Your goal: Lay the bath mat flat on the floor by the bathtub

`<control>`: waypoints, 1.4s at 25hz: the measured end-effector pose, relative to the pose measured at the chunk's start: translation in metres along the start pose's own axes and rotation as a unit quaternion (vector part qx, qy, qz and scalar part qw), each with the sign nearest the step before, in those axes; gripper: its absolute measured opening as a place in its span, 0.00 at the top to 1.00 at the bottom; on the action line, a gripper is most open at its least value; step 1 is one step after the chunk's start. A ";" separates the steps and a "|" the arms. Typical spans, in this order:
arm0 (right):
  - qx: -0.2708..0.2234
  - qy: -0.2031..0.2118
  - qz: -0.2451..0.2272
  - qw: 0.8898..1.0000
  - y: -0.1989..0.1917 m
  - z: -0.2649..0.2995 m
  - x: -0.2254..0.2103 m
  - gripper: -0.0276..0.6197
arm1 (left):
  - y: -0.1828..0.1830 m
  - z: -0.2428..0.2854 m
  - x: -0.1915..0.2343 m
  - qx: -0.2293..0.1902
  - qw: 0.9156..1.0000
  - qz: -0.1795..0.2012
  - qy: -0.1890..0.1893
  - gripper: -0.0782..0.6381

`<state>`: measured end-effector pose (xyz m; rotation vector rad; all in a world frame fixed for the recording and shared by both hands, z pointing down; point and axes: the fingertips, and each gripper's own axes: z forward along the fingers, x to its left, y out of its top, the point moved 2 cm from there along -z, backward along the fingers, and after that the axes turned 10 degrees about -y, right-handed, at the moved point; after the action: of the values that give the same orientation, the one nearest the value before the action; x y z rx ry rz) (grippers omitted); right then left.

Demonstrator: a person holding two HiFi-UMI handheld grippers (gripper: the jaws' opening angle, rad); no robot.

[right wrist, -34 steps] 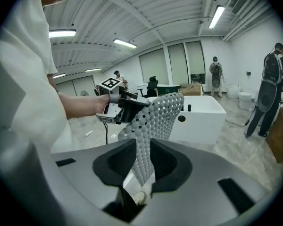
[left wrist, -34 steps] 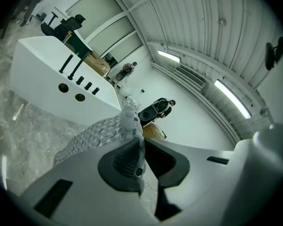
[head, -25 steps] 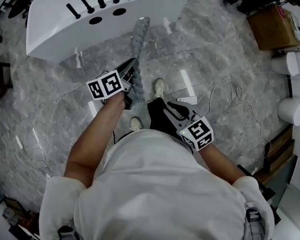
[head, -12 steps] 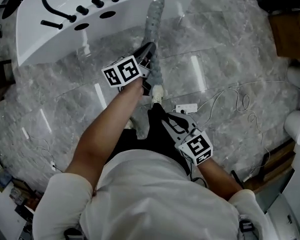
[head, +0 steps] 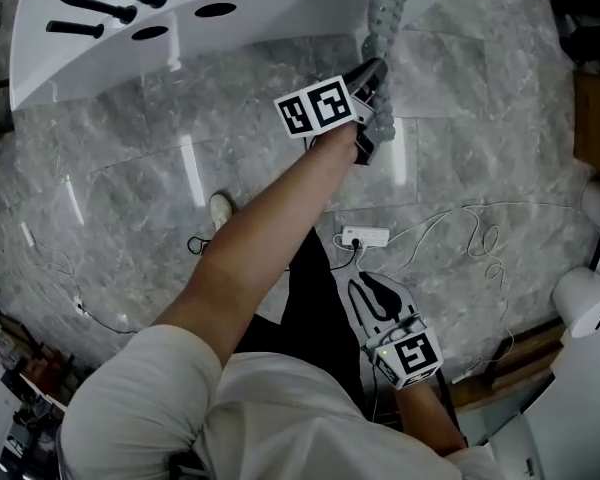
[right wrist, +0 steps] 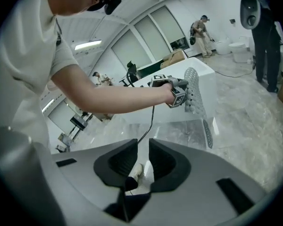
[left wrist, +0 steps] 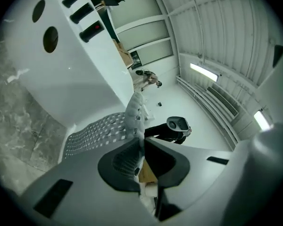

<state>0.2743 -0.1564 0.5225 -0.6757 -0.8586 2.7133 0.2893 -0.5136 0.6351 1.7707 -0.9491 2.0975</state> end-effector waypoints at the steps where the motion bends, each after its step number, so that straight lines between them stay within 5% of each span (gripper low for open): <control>1: 0.012 -0.001 -0.033 0.999 -0.002 0.008 0.000 0.83 | 0.000 -0.002 0.021 -0.006 1.000 -0.007 0.006 0.82; 5: 0.060 0.012 -0.146 0.987 -0.016 0.039 0.014 0.84 | 0.000 -0.034 0.110 -0.024 0.998 -0.024 0.048 0.82; 16: 0.097 0.042 -0.154 0.982 -0.027 0.114 0.031 0.85 | 0.063 -0.175 0.281 -0.011 0.985 0.022 0.171 0.82; 24: 0.124 0.049 -0.178 0.975 -0.039 0.147 0.067 0.85 | 0.111 -0.264 0.349 -0.018 0.969 0.035 0.242 0.82; 35: 0.133 0.047 -0.200 0.970 -0.039 0.175 0.117 0.85 | 0.146 -0.337 0.392 0.026 0.951 0.065 0.301 0.82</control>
<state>0.0903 -0.1717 0.6297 -0.5044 -0.5240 2.3515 -0.1528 -0.5068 0.9394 0.9839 -0.8450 2.5330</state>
